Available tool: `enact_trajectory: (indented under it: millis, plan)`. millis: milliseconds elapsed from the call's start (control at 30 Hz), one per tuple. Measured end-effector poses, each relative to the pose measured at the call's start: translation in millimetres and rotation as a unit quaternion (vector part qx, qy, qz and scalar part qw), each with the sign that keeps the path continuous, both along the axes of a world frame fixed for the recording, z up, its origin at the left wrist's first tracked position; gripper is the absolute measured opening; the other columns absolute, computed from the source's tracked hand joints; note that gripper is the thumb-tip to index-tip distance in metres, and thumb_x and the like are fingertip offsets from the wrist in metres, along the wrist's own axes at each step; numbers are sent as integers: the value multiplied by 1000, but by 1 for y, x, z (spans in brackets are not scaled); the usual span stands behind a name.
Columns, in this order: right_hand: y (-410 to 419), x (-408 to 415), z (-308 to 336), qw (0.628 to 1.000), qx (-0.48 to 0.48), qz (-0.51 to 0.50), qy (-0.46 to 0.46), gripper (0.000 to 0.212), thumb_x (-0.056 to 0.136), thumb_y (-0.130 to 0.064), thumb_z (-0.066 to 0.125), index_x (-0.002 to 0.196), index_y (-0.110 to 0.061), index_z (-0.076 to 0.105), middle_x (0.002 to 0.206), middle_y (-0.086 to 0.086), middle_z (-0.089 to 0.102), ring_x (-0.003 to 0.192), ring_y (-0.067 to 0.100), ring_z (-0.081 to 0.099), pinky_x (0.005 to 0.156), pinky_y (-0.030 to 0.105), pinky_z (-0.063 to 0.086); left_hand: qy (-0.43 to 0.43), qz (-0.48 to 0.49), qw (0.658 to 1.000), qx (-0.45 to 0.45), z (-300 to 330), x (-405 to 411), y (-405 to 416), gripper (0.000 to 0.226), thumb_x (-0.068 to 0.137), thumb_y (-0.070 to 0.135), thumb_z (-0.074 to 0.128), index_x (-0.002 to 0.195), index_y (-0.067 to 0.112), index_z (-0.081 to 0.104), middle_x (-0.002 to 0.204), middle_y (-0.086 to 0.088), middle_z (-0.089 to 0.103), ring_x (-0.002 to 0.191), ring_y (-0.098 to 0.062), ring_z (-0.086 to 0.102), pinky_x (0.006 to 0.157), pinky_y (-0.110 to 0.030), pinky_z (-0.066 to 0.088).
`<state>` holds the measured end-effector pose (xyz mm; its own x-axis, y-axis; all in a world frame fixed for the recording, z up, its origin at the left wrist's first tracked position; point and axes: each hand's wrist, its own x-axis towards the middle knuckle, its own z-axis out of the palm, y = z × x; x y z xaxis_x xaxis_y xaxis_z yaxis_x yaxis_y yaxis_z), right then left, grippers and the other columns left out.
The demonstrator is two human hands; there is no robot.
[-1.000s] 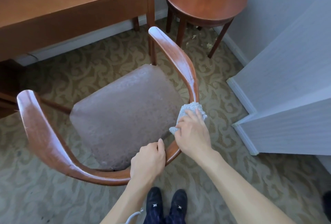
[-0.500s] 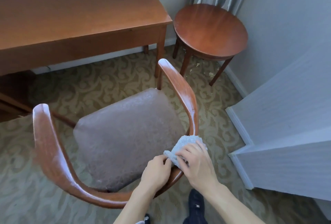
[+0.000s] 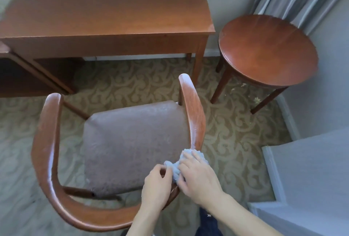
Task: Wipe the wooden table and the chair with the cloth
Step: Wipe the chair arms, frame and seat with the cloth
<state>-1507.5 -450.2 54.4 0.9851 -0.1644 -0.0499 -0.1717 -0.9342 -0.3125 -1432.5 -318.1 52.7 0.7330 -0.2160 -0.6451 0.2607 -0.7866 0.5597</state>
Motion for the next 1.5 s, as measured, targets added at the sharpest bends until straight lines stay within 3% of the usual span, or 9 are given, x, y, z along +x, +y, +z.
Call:
enact_trajectory:
  millis: [167,300,500,733,1033,1200,1300,1400,1500]
  plan:
    - [-38,13,-7,999,33,4,13,37,94,-20,39,102,-12,75,115,-3,70,142,19,47,122,40,30,-23,0,1000,-6,-8,-8,-59,33,106,40,34,102,19,59,105,-5,70,96,-28,63,90,-44,50]
    - [-57,31,-25,999,38,-6,-21,33,93,-20,44,99,-14,76,116,-4,70,141,20,49,123,41,30,-97,-166,976,97,-25,-12,-59,41,108,28,22,142,22,43,129,-4,61,114,-33,59,87,-41,50]
    - [-75,58,-37,998,47,-20,-22,26,92,-9,52,102,-9,75,121,0,68,143,25,45,126,38,16,-28,-273,953,127,-37,-3,-65,31,108,26,28,129,9,43,131,-18,55,119,-42,56,95,-49,49]
    - [-53,17,-34,996,76,28,-30,29,95,-12,44,103,-11,72,119,-2,68,144,26,45,122,45,30,54,-270,957,92,-50,6,-60,34,103,12,30,120,2,58,123,-20,59,116,-43,57,99,-51,47]
    - [-71,63,-38,998,53,-24,25,25,92,-12,53,95,-6,77,126,5,67,146,28,39,127,41,11,18,-277,958,74,-47,7,-63,27,105,11,34,118,-5,52,120,-26,64,108,-51,60,96,-54,47]
    - [-49,27,-37,995,92,-24,-27,19,96,-18,61,93,-11,78,124,5,69,143,30,44,125,47,20,10,-246,968,48,-42,8,-60,39,106,12,27,128,-2,56,126,-28,61,113,-51,57,98,-56,46]
    - [-71,37,-39,997,70,9,-19,22,98,-18,58,102,-9,77,130,8,67,143,33,44,120,53,27,-3,-227,974,5,-40,7,-61,30,108,16,27,111,2,53,119,-26,66,107,-51,59,95,-57,46]
    - [-87,60,-39,998,62,-1,-3,27,98,-18,54,111,-10,76,138,6,61,147,32,37,124,50,19,-15,-214,977,4,-43,5,-62,18,107,18,30,95,11,41,116,-24,66,103,-49,59,84,-49,46]
    - [-77,59,-39,998,60,-26,4,28,98,-18,53,111,-14,78,143,5,58,150,30,32,127,46,11,-40,-157,986,30,-40,6,-64,33,106,34,28,90,16,50,111,-18,67,99,-41,59,77,-41,40]
